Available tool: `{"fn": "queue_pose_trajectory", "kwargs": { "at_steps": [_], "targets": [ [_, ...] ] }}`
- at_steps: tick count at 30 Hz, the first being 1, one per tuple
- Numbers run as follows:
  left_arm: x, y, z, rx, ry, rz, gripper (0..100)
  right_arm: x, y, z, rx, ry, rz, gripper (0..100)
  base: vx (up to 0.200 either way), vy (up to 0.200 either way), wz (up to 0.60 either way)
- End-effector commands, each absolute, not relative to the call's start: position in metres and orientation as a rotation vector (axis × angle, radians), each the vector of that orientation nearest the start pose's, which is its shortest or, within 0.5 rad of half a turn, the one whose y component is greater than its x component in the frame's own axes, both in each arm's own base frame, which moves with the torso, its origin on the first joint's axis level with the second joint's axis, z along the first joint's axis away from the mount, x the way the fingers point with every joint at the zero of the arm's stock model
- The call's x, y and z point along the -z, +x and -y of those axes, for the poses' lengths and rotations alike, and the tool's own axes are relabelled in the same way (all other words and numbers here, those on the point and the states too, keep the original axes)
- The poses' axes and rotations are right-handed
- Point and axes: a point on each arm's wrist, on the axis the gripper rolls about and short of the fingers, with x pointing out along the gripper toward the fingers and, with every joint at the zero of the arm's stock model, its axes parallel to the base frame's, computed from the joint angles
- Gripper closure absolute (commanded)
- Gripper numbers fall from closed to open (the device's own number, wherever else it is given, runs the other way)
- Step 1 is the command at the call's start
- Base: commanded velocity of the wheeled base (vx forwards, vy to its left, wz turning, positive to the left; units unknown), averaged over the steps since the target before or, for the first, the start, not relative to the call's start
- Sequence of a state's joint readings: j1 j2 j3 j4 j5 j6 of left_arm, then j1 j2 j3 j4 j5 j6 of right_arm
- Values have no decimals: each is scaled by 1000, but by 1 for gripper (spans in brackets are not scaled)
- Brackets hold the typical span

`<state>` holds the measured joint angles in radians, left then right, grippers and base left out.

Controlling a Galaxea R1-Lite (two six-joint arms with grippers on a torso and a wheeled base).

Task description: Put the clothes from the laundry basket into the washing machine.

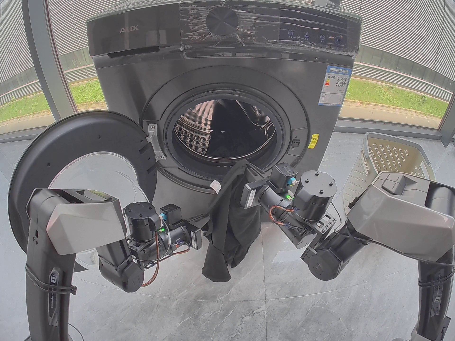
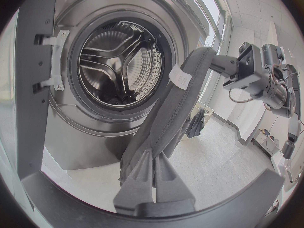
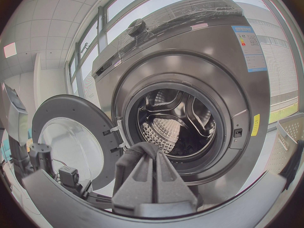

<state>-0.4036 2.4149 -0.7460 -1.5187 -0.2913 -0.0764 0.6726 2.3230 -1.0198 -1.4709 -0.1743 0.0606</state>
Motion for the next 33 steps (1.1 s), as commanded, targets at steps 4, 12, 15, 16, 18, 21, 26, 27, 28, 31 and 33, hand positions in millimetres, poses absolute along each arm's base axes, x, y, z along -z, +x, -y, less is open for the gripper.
{"fn": "queue_pose_trajectory", "kwargs": {
  "at_steps": [4, 12, 15, 16, 18, 21, 26, 27, 28, 31, 33],
  "targets": [
    [13, 357, 152, 678, -66, -203, 100, -98, 333, -259, -499, 139, 162, 100, 0, 0, 0],
    [-36, 347, 132, 642, -73, -114, 100, -103, 329, -254, -496, 149, 169, 100, 0, 0, 0],
    [-59, 342, 125, 630, -75, -61, 100, -108, 329, -251, -491, 151, 179, 100, 0, 0, 0],
    [-68, 342, 123, 625, -77, -34, 100, -110, 329, -250, -489, 152, 182, 100, 0, 0, 0],
    [-93, 342, 116, 605, -81, 40, 100, -110, 326, -246, -486, 146, 168, 100, 0, 0, 0],
    [-118, 338, 108, 589, -84, 113, 100, -108, 322, -241, -483, 134, 148, 100, 0, 0, 0],
    [-152, 329, 94, 559, -79, 212, 100, -107, 323, -231, -471, 115, 133, 100, 0, 0, 0],
    [-156, 327, 93, 557, -79, 225, 100, -106, 323, -229, -468, 111, 128, 100, 0, 0, 0],
    [-160, 325, 93, 555, -78, 236, 100, -107, 323, -227, -466, 105, 126, 100, 0, 0, 0],
    [-162, 323, 94, 556, -74, 245, 100, -107, 320, -224, -494, 86, 123, 100, 0, 0, 0],
    [-163, 323, 94, 556, -75, 248, 100, -108, 317, -222, -515, 79, 121, 100, 0, 0, 0]
  ]
}}
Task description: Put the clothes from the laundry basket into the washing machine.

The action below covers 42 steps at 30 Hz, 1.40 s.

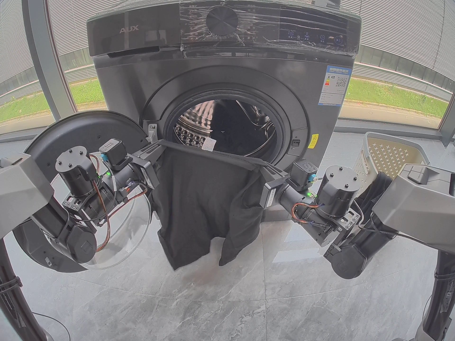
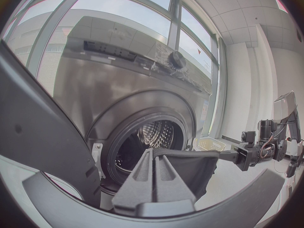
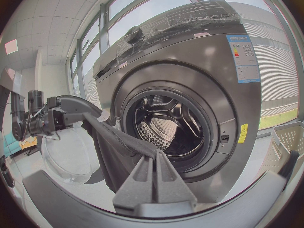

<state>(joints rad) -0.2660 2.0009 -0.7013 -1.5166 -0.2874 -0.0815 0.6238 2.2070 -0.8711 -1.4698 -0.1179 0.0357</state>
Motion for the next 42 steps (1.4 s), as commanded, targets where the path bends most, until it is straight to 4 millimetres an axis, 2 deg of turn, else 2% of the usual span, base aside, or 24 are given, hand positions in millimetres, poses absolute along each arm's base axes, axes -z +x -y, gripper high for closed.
{"fn": "queue_pose_trajectory", "kwargs": {
  "at_steps": [1, 13, 38, 39, 42],
  "targets": [
    [-163, 323, 94, 556, -75, 247, 100, -109, 315, -221, -524, 74, 121, 100, 0, 0, 0],
    [-163, 323, 96, 547, -77, 247, 100, -108, 325, -191, -510, 26, 120, 100, 0, 0, 0],
    [-157, 322, 96, 557, -73, 226, 100, -123, 325, -197, -515, 42, 173, 100, 0, 0, 0],
    [-156, 322, 96, 558, -72, 223, 0, -123, 325, -198, -515, 43, 176, 100, 0, 0, 0],
    [-145, 325, 95, 559, -83, 182, 0, -128, 330, -200, -513, 51, 198, 100, 0, 0, 0]
  ]
}}
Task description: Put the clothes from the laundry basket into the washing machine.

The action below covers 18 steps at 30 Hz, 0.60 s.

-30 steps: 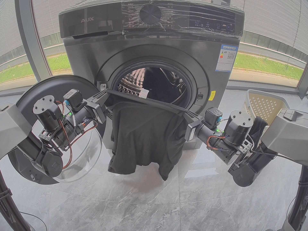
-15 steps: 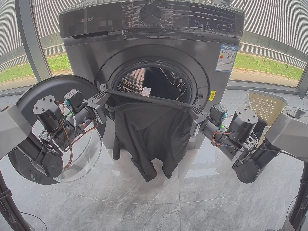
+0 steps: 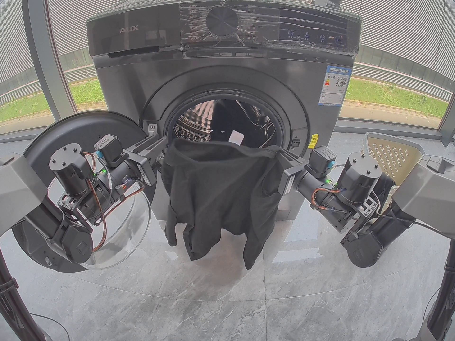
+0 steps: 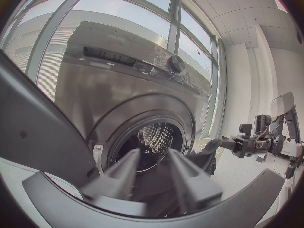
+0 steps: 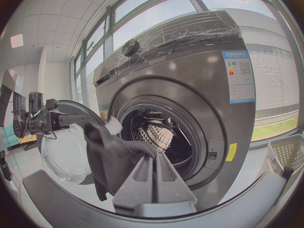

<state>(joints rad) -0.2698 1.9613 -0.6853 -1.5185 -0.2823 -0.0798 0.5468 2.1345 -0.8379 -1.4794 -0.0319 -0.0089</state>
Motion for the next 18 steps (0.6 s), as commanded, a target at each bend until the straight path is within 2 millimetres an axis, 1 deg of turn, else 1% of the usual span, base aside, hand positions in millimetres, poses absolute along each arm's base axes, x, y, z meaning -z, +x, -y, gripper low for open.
{"fn": "queue_pose_trajectory", "kwargs": {
  "at_steps": [1, 2, 4, 5, 6, 8, 10, 13, 15, 16, 17, 18],
  "targets": [
    [-135, 325, 94, 558, -81, 144, 0, -130, 331, -201, -511, 53, 206, 100, 0, 0, 0],
    [-123, 324, 93, 556, -77, 102, 0, -131, 333, -202, -508, 56, 211, 100, 0, 0, 0],
    [-122, 324, 93, 556, -76, 96, 0, -132, 333, -202, -508, 56, 213, 100, 0, 0, 0],
    [-103, 318, 94, 606, -67, 21, 0, -136, 338, -204, -477, 68, 233, 100, 0, 0, 0],
    [-97, 314, 94, 649, -60, -8, 0, -136, 342, -206, -454, 75, 237, 100, 0, 0, 0],
    [-90, 312, 93, 688, -52, -35, 0, -137, 345, -208, -439, 81, 243, 100, 0, 0, 0],
    [-87, 314, 92, 691, -49, -40, 0, -137, 345, -208, -441, 84, 243, 100, 0, 0, 0],
    [-75, 319, 93, 684, -45, -73, 0, -138, 344, -212, -450, 88, 245, 100, 0, 0, 0],
    [-64, 321, 95, 681, -27, -97, 0, -139, 341, -216, -463, 90, 248, 100, 0, 0, 0],
    [-56, 323, 97, 680, -7, -112, 0, -140, 340, -217, -467, 91, 249, 100, 0, 0, 0],
    [-54, 324, 97, 679, 0, -115, 0, -140, 339, -218, -469, 92, 249, 100, 0, 0, 0],
    [-41, 327, 101, 668, 37, -134, 0, -141, 336, -222, -481, 95, 253, 100, 0, 0, 0]
  ]
}}
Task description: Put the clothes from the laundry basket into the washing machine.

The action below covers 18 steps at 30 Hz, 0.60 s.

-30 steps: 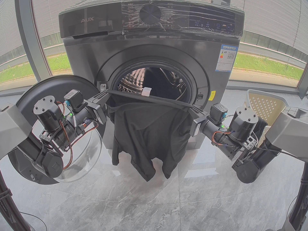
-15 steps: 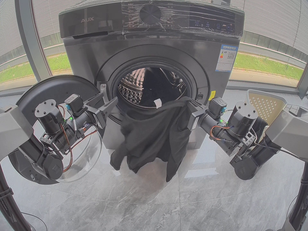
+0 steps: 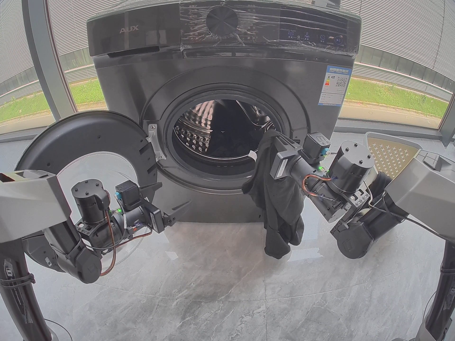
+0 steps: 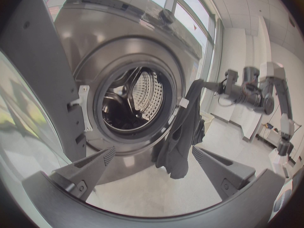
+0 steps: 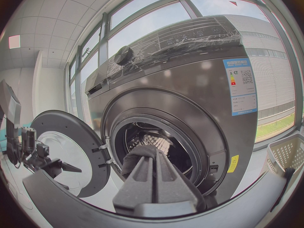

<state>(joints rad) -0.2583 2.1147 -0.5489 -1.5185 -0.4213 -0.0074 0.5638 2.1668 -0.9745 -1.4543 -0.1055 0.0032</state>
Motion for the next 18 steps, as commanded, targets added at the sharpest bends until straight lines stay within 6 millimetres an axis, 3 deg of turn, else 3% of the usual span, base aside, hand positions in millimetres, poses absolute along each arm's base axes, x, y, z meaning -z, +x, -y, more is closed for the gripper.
{"fn": "queue_pose_trajectory", "kwargs": {
  "at_steps": [1, 13, 18],
  "targets": [
    [-36, 329, 102, 658, 51, -141, 0, -142, 334, -224, -487, 96, 252, 100, 0, 0, 0],
    [1, 343, 133, 708, 62, -187, 0, -160, 328, -240, -527, 115, 285, 100, 0, 0, 0],
    [3, 344, 142, 729, 60, -178, 0, -162, 323, -251, -553, 119, 283, 100, 0, 0, 0]
  ]
}}
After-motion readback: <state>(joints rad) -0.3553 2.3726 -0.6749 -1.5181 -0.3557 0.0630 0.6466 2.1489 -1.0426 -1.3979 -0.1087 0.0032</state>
